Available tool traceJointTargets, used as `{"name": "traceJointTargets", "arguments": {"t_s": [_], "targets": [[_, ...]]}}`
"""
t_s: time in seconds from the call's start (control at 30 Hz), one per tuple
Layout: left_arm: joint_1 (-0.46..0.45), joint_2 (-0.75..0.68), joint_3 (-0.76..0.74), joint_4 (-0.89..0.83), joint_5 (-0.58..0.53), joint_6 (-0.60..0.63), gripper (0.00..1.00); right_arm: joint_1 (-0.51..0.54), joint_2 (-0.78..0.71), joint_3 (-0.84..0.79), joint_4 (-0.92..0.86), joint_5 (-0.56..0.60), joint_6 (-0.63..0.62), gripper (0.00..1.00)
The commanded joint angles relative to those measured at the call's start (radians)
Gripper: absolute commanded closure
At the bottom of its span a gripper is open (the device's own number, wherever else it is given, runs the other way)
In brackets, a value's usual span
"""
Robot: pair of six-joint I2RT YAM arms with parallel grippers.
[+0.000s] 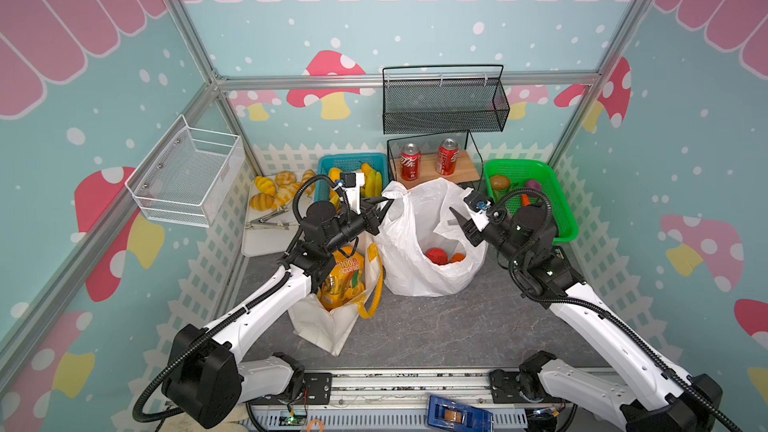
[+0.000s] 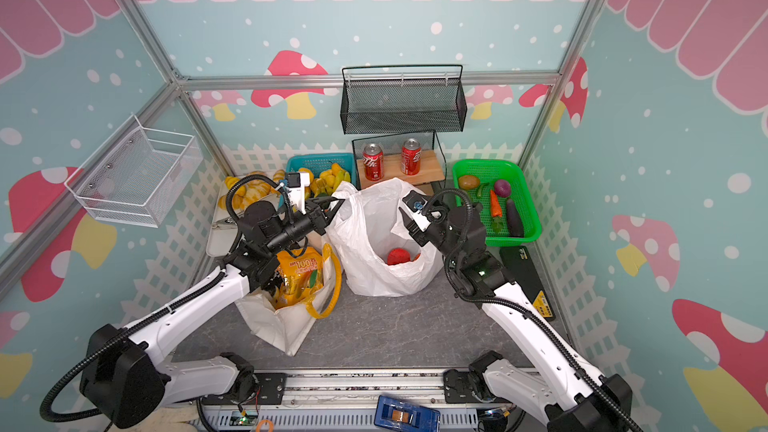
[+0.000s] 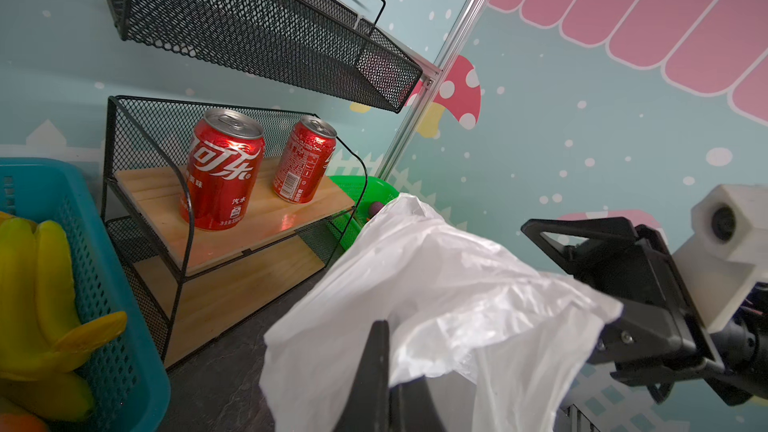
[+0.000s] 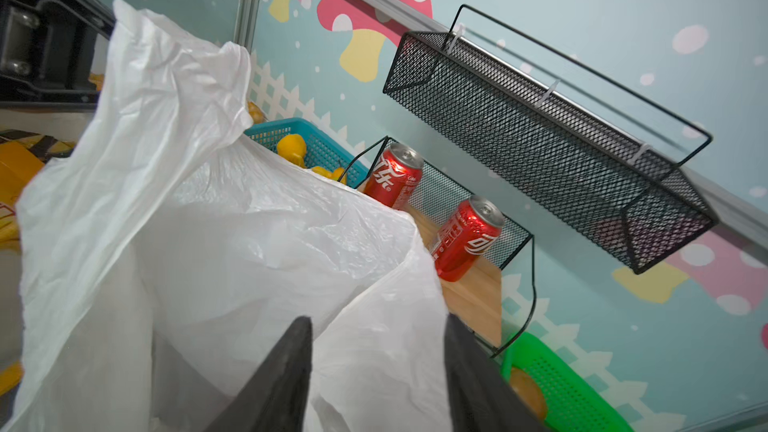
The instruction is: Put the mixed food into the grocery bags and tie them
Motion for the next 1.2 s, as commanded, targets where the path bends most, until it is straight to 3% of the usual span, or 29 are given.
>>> {"name": "traceJointTargets", "arguments": {"t_s": [0.0,0.2,0.27,0.67,0.7,0.83,0.9,0.97,1.17], "targets": [[0.005,-0.004,-0.004,0.033,0.016,-0.02,1.0,0.047,0.047,0.052,-0.087,0.208,-0.102,0.18],[0.005,-0.011,0.0,0.017,0.02,-0.016,1.0,0.047,0.12,0.14,-0.24,0.494,-0.213,0.15],[0.005,-0.012,-0.003,0.016,0.017,-0.012,1.0,0.043,0.134,0.143,-0.264,0.522,-0.223,0.14],[0.005,-0.024,-0.004,-0.003,0.005,-0.012,1.0,-0.088,0.178,0.168,-0.356,0.2,-0.012,0.18],[0.005,-0.026,-0.006,-0.003,-0.001,-0.012,1.0,-0.107,0.18,0.167,-0.356,0.164,0.01,0.23],[0.005,-0.026,-0.006,-0.042,-0.042,-0.02,1.0,-0.175,0.165,0.165,-0.339,0.002,0.109,0.62],[0.005,-0.03,0.003,-0.099,-0.096,-0.021,1.0,-0.208,0.144,0.156,-0.309,-0.133,0.167,0.81],[0.005,-0.037,0.018,-0.175,-0.159,-0.014,0.91,-0.236,0.116,0.132,-0.259,-0.26,0.245,0.97],[0.005,-0.089,0.102,-0.451,-0.379,0.036,0.5,-0.326,0.058,0.067,-0.125,-0.5,0.47,1.0]]}}
